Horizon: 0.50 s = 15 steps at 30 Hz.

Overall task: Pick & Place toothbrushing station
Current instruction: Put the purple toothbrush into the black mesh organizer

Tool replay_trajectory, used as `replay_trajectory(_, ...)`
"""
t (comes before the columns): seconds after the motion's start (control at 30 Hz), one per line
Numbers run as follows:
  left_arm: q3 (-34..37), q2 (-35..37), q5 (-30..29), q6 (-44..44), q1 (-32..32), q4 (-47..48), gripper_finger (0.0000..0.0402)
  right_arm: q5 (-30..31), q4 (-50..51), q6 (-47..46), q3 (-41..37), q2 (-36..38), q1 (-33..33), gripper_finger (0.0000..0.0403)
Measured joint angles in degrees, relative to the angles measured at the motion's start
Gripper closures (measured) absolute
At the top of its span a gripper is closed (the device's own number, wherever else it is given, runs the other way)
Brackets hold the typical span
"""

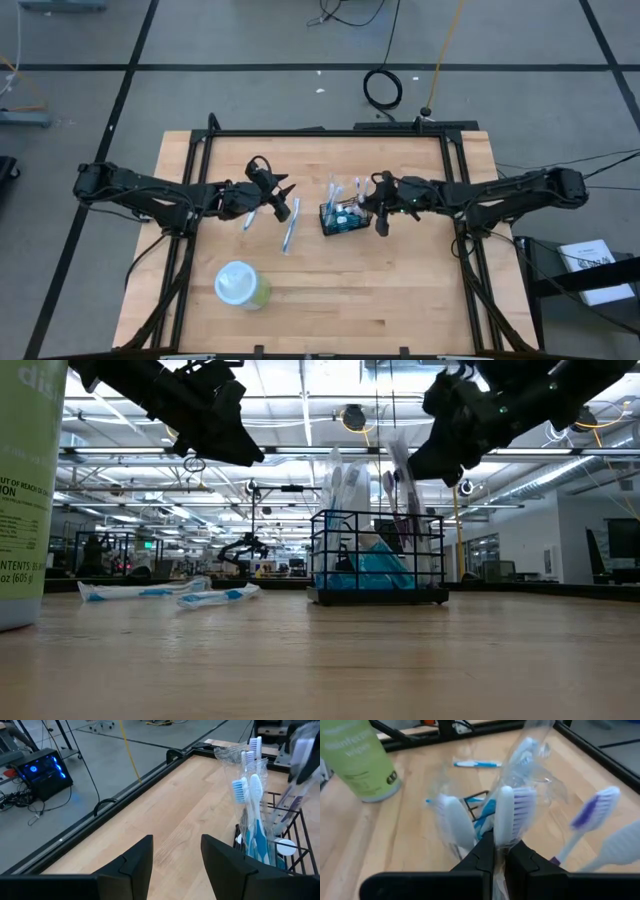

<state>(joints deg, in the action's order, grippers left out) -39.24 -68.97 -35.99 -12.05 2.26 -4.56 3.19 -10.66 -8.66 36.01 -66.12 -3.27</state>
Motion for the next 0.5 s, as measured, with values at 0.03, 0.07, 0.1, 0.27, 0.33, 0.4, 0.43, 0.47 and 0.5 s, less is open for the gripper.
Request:
replay_trajectory(0.03, 0.0, 0.0, 0.0, -0.01, 0.0, 0.01, 0.0231, 0.0, -0.33, -0.12, 0.0, -0.67, 0.0, 0.0391)
replay_trajectory(0.07, 0.0, 0.0, 0.02, -0.02, 0.0, 0.05, 0.0231, 0.02, -0.67, -0.22, 0.0, -1.24, 0.0, 0.0391)
replay_trajectory(0.1, 0.0, 0.0, 0.02, -0.02, 0.0, 0.1, 0.0231, 0.01, -1.19, -0.33, 0.0, -1.86, 0.0, 0.0391)
replay_trajectory(0.27, 0.0, 0.0, 0.11, -0.02, 0.0, 0.15, 0.0231, -0.05, -3.67, -0.78, 0.01, -4.28, 0.0, 0.0391)
replay_trajectory(0.33, 0.0, 0.0, 0.11, -0.02, 0.0, 0.16, 0.0231, -0.05, -4.13, -1.06, 0.04, -4.83, 0.0, 0.0391)
replay_trajectory(0.4, 0.0, 0.0, 0.11, -0.02, 0.0, 0.18, 0.0231, -0.07, -4.3, -1.19, 0.04, -5.16, 0.0, 0.0389)
replay_trajectory(0.43, 0.0, 0.0, 0.11, 0.0, 0.0, 0.2, 0.0231, -0.05, -4.43, -1.19, 0.04, -5.23, 0.0, 0.0387)
replay_trajectory(0.47, 0.0, 0.0, 0.11, -0.02, 0.0, 0.23, 0.0231, -0.08, -4.45, -1.19, 0.04, -5.23, 0.0, 0.0385)
replay_trajectory(0.5, 0.0, 0.0, 0.11, -0.02, 0.0, 0.35, 0.0231, -0.11, -4.49, -1.19, 0.04, -5.23, 0.0, 0.0383)
